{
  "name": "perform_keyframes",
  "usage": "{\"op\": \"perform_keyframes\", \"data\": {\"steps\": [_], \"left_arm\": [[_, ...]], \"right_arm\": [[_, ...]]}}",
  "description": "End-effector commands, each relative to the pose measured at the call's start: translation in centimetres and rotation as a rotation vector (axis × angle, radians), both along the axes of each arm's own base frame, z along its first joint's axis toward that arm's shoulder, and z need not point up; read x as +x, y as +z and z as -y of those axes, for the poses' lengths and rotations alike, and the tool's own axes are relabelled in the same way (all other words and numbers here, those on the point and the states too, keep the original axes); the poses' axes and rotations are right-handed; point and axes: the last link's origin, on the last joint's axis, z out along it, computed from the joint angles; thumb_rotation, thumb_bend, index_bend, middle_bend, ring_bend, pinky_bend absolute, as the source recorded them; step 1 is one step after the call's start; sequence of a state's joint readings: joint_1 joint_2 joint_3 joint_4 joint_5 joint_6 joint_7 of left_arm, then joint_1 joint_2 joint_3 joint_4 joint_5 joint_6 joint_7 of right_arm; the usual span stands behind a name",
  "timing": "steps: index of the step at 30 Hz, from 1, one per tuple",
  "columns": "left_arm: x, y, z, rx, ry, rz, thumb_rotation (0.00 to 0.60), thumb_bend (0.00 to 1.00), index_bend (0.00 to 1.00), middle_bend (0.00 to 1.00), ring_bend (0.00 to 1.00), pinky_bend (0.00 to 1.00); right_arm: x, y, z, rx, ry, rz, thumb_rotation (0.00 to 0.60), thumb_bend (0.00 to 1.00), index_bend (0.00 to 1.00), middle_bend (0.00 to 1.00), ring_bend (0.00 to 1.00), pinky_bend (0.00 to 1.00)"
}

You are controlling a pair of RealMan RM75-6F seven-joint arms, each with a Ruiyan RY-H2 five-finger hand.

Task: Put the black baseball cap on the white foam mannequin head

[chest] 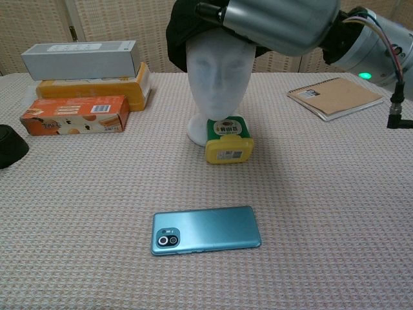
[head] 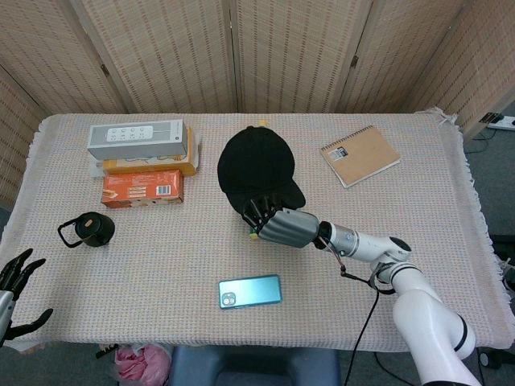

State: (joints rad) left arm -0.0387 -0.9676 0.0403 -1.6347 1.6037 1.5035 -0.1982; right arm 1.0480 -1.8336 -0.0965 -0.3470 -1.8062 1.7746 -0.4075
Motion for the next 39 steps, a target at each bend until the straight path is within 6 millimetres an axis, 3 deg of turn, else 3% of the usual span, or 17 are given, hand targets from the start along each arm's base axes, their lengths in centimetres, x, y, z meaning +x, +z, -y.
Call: {"op": "perform_keyframes", "data": {"steps": [1, 6, 9, 12, 14, 16, 19, 31, 36, 39], "left_arm": [[0.0, -0.1, 0.0, -0.004, 0.000, -0.002, 0.600, 0.26, 0.15, 0.03, 0.00, 0.23], [0.1, -0.1, 0.0, 0.000, -0.001, 0.001, 0.600, 0.26, 0.15, 0.03, 0.00, 0.23], [0.0, 0.0, -0.1, 0.004, 0.005, 0.007, 0.600, 0.26, 0.15, 0.03, 0.00, 0.23], [-0.1, 0.1, -0.3, 0.003, 0.010, 0.011, 0.600, 0.26, 0.15, 0.03, 0.00, 0.23], [-0.1, 0.1, -0.4, 0.003, 0.014, 0.011, 0.600, 0.26, 0.15, 0.03, 0.00, 0.23], [-0.2, 0.1, -0.4, 0.002, 0.018, 0.011, 0.600, 0.26, 0.15, 0.03, 0.00, 0.23], [-0.2, 0.0, -0.4, 0.002, 0.022, 0.009, 0.600, 0.26, 0.15, 0.03, 0.00, 0.23], [-0.3, -0.4, -0.7, -0.003, 0.033, -0.012, 0.600, 0.26, 0.15, 0.03, 0.00, 0.23], [-0.3, -0.8, -0.9, -0.001, 0.040, -0.035, 0.600, 0.26, 0.15, 0.03, 0.00, 0.23], [-0.2, -1.1, -1.0, 0.003, 0.044, -0.050, 0.600, 0.26, 0.15, 0.03, 0.00, 0.23]], "right_arm": [[-0.6, -0.5, -0.4, 0.012, -0.009, -0.027, 0.600, 0.57, 1.00, 0.87, 0.90, 1.00], [-1.3, -1.4, -0.4, 0.024, -0.051, -0.050, 0.600, 0.52, 0.97, 0.83, 0.88, 0.98], [-2.1, -1.6, -0.1, -0.008, -0.097, -0.055, 0.600, 0.38, 0.62, 0.62, 0.68, 0.78], [-2.9, -1.8, -0.1, -0.024, -0.146, -0.057, 0.600, 0.29, 0.19, 0.30, 0.38, 0.44], [-3.4, -1.8, -0.2, -0.020, -0.170, -0.055, 0.600, 0.24, 0.02, 0.13, 0.22, 0.25], [-3.6, -1.8, -0.4, -0.010, -0.180, -0.046, 0.600, 0.22, 0.00, 0.04, 0.13, 0.16], [-3.9, -1.6, -0.7, 0.003, -0.188, -0.033, 0.600, 0.20, 0.00, 0.00, 0.07, 0.11], [-6.6, 2.1, -4.3, 0.065, -0.158, 0.050, 0.600, 0.17, 0.00, 0.00, 0.06, 0.10], [-9.3, 4.1, -6.9, 0.115, -0.231, 0.080, 0.600, 0.16, 0.00, 0.00, 0.06, 0.09], [-12.2, 5.5, -9.2, 0.163, -0.347, 0.116, 0.600, 0.15, 0.00, 0.00, 0.06, 0.09]]}}
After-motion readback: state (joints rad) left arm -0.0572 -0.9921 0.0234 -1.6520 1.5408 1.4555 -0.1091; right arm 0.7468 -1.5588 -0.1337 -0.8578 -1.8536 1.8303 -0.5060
